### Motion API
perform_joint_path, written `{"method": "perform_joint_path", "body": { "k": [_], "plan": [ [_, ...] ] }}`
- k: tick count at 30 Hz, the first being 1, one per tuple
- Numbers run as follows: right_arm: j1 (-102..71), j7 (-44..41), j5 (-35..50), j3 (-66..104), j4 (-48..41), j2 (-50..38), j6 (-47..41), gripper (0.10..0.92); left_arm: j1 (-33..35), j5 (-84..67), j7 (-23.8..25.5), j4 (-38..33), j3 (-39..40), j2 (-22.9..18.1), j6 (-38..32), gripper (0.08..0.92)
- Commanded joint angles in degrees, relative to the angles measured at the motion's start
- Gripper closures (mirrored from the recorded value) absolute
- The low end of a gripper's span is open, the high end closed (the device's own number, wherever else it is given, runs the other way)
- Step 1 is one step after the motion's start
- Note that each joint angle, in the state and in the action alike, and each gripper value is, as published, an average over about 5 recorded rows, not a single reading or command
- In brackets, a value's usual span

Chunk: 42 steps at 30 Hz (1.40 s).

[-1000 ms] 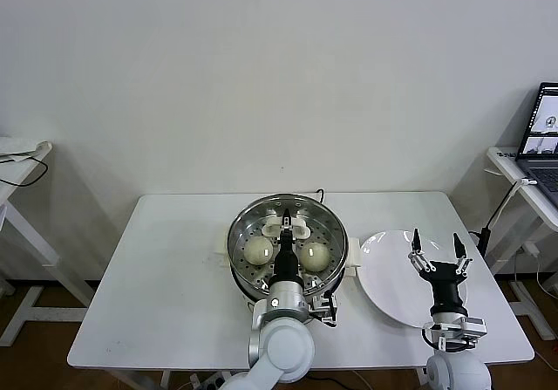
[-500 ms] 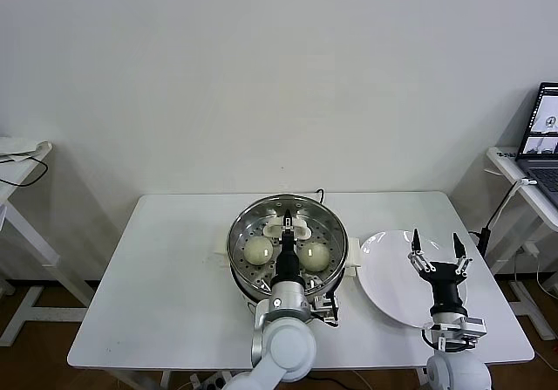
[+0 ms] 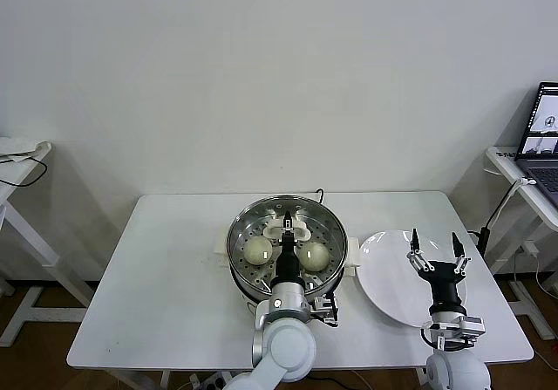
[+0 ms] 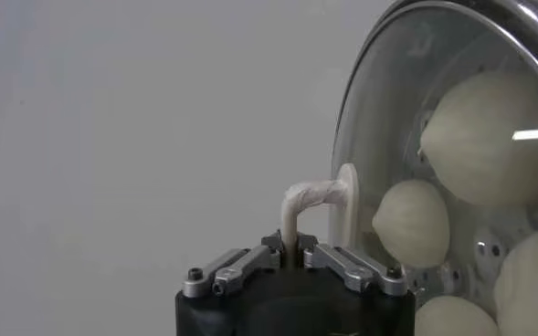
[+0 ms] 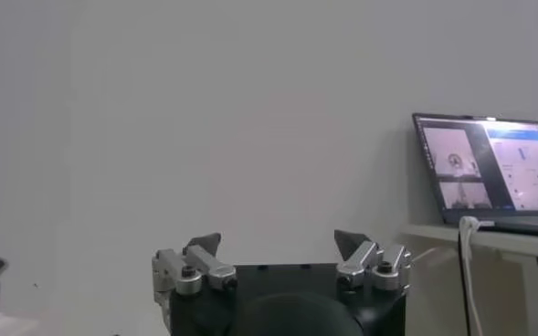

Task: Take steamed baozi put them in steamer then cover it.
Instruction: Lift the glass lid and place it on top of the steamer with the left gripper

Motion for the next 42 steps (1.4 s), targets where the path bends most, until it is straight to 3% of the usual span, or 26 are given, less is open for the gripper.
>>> {"method": "perform_joint_path", "body": {
  "k": [1, 14, 30, 36, 42],
  "plan": [
    [0.0, -0.1, 0.0, 0.0, 0.0, -0.1, 0.0, 0.203, 0.0, -0.3, -0.2, 0.4, -0.2, -0.2, -1.4, 0.812],
    [0.0, -0.1, -0.3, -0.1, -0.1, -0.2, 0.0, 0.203, 0.9, -0.3, -0.6, -0.4, -0.3, -0.1, -2.5, 0.791],
    [0.4, -0.1, -0.3, -0.1, -1.8, -0.9, 0.9, 0.203, 5.8, -1.7, -1.1, -11.0, -0.8, 7.8, -2.8, 0.355],
    [1.4, -0.1, -0.3, -0.7, -2.9, -0.9, 0.9, 0.203, 8.9, -2.3, -1.3, -17.1, -1.0, 10.5, -2.7, 0.306],
    [2.3, -0.1, -0.3, -1.0, -3.9, -1.1, 0.9, 0.203, 13.9, -5.2, -2.0, -26.2, -3.5, 14.3, -2.9, 0.186]
  ]
}}
